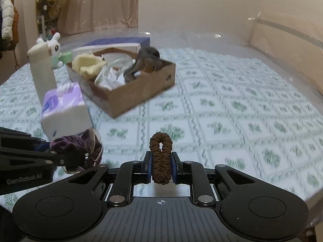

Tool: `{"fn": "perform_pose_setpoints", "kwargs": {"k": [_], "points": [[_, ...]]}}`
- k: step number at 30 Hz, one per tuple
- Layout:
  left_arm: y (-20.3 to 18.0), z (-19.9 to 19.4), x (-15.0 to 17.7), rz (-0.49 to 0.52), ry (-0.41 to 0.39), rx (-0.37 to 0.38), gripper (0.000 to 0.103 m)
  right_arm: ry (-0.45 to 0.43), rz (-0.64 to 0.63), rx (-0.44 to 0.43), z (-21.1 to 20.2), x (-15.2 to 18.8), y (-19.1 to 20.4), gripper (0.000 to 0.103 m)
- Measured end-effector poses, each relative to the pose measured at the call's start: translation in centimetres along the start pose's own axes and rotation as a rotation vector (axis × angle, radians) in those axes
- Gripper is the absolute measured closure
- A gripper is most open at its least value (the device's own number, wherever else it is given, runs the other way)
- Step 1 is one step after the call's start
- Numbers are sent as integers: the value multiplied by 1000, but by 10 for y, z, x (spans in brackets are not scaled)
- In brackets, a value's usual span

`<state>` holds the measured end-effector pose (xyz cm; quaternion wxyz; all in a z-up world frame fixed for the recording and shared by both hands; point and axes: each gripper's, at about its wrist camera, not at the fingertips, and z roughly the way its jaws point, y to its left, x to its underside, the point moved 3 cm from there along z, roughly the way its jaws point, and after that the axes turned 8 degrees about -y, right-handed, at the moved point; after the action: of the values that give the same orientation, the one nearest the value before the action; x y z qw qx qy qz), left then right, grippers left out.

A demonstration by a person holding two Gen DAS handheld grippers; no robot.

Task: Organize soft objects
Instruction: 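Carry the hair tie and scrunchie in both tools over the cardboard box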

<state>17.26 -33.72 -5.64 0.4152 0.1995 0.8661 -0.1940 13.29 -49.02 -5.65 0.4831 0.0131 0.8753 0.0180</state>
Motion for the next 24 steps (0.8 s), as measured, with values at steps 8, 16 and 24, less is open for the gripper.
{"fn": "perform_pose_setpoints", "kwargs": {"k": [8,16,24], "points": [[7,25,-46,-82,-80,-41,91,-79,-64,-75,31,-53,-14,85],[44,47,-110,-133,-173,-116,91,-134,-103,-208,83,-113,-8,85],[103,76,-142,-139,-172,-199,90,-121,-90,-264,134,-138,1,85]]}}
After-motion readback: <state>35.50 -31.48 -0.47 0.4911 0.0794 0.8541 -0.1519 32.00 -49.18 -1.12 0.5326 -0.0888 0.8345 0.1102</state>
